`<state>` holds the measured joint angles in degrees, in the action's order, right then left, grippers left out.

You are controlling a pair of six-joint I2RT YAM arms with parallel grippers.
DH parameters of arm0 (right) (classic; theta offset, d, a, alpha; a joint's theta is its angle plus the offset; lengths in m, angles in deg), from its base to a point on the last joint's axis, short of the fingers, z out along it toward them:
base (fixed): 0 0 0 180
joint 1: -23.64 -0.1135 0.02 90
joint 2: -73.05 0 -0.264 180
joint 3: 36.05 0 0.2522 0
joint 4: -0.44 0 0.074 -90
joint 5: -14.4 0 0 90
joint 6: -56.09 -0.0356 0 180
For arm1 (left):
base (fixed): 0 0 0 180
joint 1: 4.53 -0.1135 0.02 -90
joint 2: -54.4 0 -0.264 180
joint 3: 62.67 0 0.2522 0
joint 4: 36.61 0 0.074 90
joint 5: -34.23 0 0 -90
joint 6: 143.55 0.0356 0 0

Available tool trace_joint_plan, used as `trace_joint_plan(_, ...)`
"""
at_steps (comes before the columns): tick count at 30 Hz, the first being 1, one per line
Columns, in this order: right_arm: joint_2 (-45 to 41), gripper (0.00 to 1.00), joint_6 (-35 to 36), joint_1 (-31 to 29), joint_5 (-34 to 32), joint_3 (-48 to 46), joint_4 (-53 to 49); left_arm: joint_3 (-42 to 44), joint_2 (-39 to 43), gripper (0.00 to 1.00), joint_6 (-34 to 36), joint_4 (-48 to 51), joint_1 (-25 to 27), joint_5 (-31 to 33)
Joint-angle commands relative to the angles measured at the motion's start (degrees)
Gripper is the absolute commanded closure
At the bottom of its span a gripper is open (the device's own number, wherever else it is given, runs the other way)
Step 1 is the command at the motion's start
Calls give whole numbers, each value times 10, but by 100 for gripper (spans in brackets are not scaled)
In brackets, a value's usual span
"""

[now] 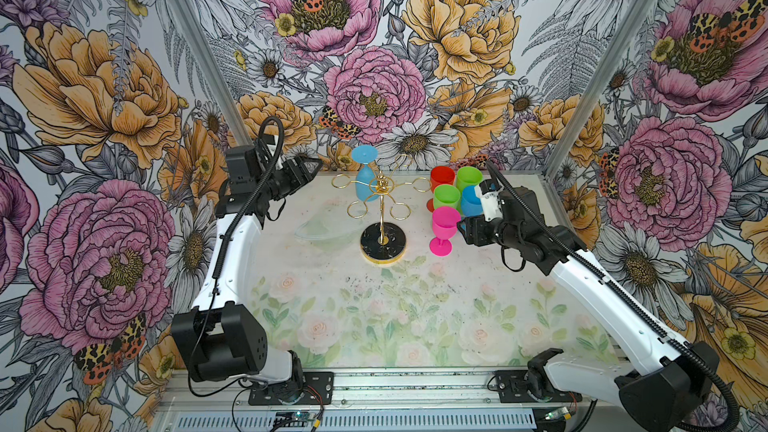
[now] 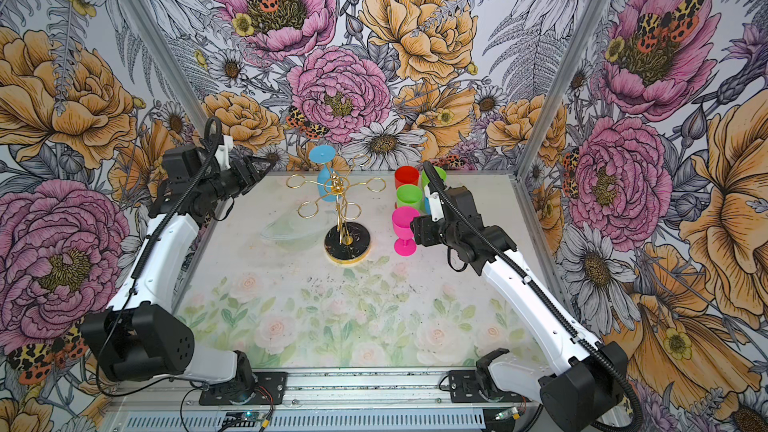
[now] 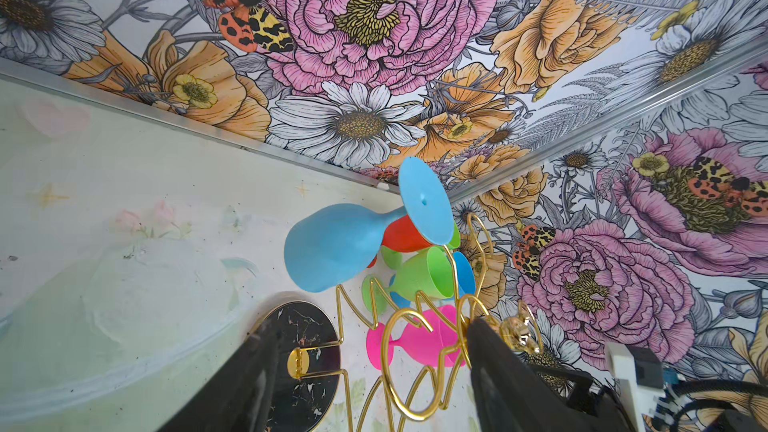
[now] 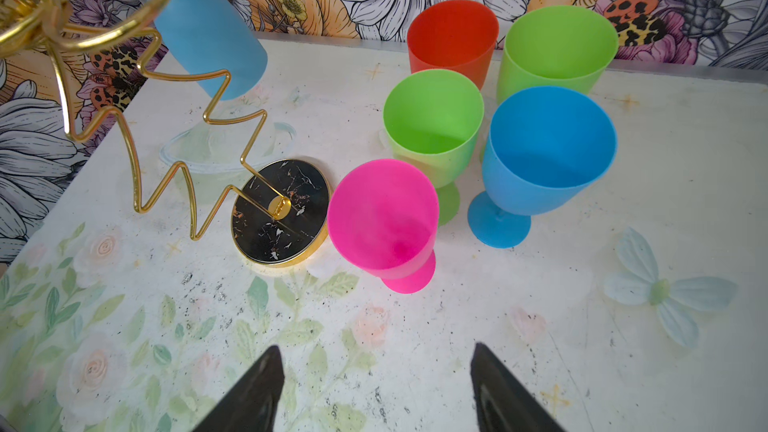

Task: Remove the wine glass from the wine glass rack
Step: 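Move the left gripper toward the light-blue glass on the rack while the right lifts away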

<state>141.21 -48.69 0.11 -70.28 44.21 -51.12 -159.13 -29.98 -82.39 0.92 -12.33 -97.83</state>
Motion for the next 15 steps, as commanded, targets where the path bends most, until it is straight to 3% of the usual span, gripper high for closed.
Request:
trace_joint_plan(1, -18, 28, 12, 3, 34, -7, 12, -40, -22, 30, -17, -10, 10, -36)
trace_joint_plan(15, -45, 28, 3, 1, 50, -26, 12, -170, -162, 38, -20, -6, 58, -100)
